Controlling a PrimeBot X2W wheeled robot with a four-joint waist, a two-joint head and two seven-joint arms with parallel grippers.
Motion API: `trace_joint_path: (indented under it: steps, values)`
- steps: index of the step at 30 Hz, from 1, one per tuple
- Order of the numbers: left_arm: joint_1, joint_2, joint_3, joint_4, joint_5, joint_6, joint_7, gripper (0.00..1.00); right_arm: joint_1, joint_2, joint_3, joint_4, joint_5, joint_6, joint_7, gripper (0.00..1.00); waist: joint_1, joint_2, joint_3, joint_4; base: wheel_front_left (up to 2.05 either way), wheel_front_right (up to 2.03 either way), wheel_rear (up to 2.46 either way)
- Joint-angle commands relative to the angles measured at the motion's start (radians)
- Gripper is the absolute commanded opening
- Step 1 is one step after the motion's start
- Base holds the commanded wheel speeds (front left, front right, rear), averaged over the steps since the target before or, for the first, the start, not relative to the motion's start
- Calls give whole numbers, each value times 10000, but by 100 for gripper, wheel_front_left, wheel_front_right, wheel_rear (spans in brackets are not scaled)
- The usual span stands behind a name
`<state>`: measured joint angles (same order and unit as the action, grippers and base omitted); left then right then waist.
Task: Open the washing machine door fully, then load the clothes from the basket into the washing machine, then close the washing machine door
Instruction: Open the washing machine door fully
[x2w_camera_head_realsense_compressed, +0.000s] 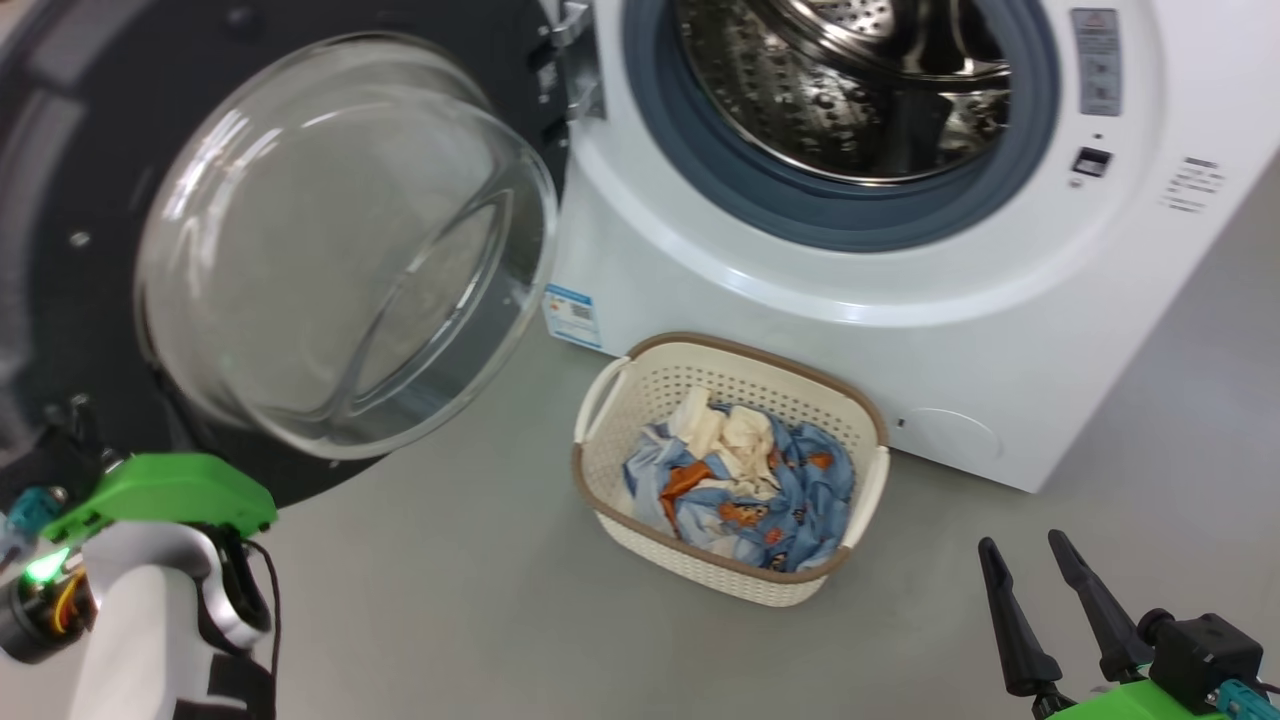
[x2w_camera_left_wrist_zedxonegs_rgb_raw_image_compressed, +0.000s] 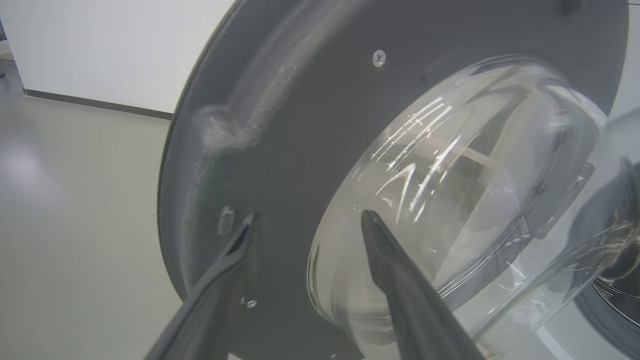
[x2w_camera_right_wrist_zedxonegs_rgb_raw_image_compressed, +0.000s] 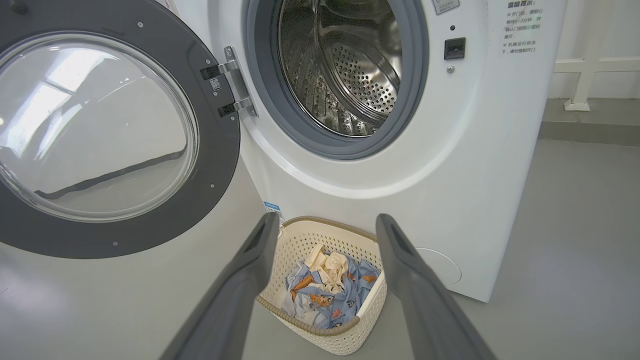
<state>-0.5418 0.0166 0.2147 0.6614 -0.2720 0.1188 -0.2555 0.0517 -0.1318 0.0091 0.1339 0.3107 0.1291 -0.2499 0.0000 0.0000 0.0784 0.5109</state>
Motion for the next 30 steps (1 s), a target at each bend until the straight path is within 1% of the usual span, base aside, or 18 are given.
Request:
trace_joint_path:
  steps: [1,2,4,10,11,15,16,18,21,25,28,30]
  values:
    - [214,338,-2,-628,-203,0,-63,100,-49,-59,171,-337,-66,16,-118,100,0,0,-76,-507,0,0,0]
    - [357,338,-83,-856,-417,-87,-63,100,-50,-49,154,-374,-83,16,-118,100,0,0,-79,-642,0,0,0]
    - [713,338,-398,-1350,-512,-192,-63,100,-36,-33,119,-440,-118,16,-118,100,0,0,-89,-912,0,0,0]
    - [1950,337,-1529,-2865,-489,-485,-63,100,-46,-17,111,-638,-207,16,-118,100,0,0,-125,-1724,0,0,0]
    - [1950,337,-1529,-2865,-489,-485,-63,100,-46,-17,111,-638,-207,16,-118,100,0,0,-125,-1724,0,0,0]
    - [2712,337,-2008,-3552,-950,-897,-63,100,-121,-14,180,-742,-236,16,-118,100,0,0,-169,-2303,0,0,0]
    - [2897,337,-2069,-3677,-851,-1000,-63,100,-131,-10,212,-766,-243,16,-118,100,0,0,-183,-2457,0,0,0]
    - [3270,337,-2092,-3879,-983,-1246,-63,100,-169,-9,255,-821,-238,16,-118,100,0,0,-187,-2768,0,0,0]
    - [3792,337,-2049,-4178,-922,-1393,-63,100,-213,-18,301,-903,-264,16,-118,100,0,0,-185,-3207,0,0,0]
    - [4494,337,-2044,-4479,-720,-1413,-63,100,-223,-30,404,-943,-286,16,-118,100,0,0,-190,-3774,0,0,0]
    - [4673,337,-2128,-4572,-392,-1507,-63,100,-177,-45,458,-990,-305,16,-118,100,0,0,-153,-4012,0,0,0]
    - [4727,337,-2137,-4607,-406,-1535,-63,100,-147,-48,470,-1008,-328,16,-118,100,0,0,-141,-4159,0,0,0]
